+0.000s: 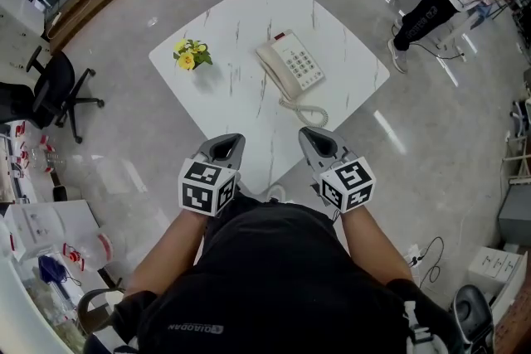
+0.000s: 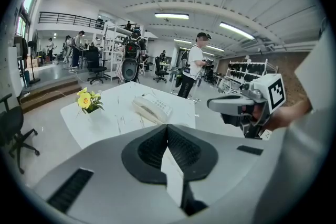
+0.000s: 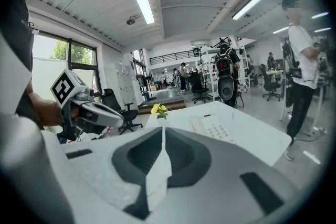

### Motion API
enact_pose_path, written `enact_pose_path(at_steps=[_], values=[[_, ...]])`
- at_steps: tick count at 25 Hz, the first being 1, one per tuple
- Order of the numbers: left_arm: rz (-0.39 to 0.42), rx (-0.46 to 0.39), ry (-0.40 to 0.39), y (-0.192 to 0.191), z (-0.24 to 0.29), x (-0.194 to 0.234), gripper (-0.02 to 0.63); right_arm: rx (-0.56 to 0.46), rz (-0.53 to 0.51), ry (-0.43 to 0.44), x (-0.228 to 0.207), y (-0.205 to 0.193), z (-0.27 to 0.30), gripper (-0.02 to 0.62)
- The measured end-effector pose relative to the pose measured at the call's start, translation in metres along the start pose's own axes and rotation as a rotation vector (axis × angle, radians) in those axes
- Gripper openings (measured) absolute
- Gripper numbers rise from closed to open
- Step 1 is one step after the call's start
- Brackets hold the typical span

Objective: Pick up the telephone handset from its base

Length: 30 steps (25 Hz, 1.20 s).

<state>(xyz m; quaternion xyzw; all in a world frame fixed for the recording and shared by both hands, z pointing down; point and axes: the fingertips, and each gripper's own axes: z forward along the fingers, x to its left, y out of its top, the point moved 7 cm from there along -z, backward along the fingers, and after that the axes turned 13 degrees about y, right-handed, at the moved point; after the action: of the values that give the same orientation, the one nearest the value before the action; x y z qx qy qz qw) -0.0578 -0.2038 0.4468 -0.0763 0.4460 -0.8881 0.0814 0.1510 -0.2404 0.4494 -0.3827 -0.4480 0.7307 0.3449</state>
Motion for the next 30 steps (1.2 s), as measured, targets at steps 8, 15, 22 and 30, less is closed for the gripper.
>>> enact_pose_path(at_steps=[8, 15, 22, 30], values=[[-0.001, 0.000, 0.004, 0.000, -0.003, 0.003, 0.002, 0.002, -0.031, -0.011, 0.002, 0.004, 0.001, 0.054], [0.001, -0.002, 0.006, -0.001, -0.006, 0.003, 0.002, -0.001, -0.053, -0.002, 0.005, 0.007, 0.002, 0.114], [-0.001, 0.001, 0.010, -0.003, -0.005, 0.007, 0.002, -0.001, -0.062, 0.001, 0.003, 0.009, 0.006, 0.188], [-0.004, 0.005, 0.014, -0.004, -0.008, 0.012, 0.002, 0.013, -0.067, -0.008, 0.002, 0.011, 0.012, 0.212]])
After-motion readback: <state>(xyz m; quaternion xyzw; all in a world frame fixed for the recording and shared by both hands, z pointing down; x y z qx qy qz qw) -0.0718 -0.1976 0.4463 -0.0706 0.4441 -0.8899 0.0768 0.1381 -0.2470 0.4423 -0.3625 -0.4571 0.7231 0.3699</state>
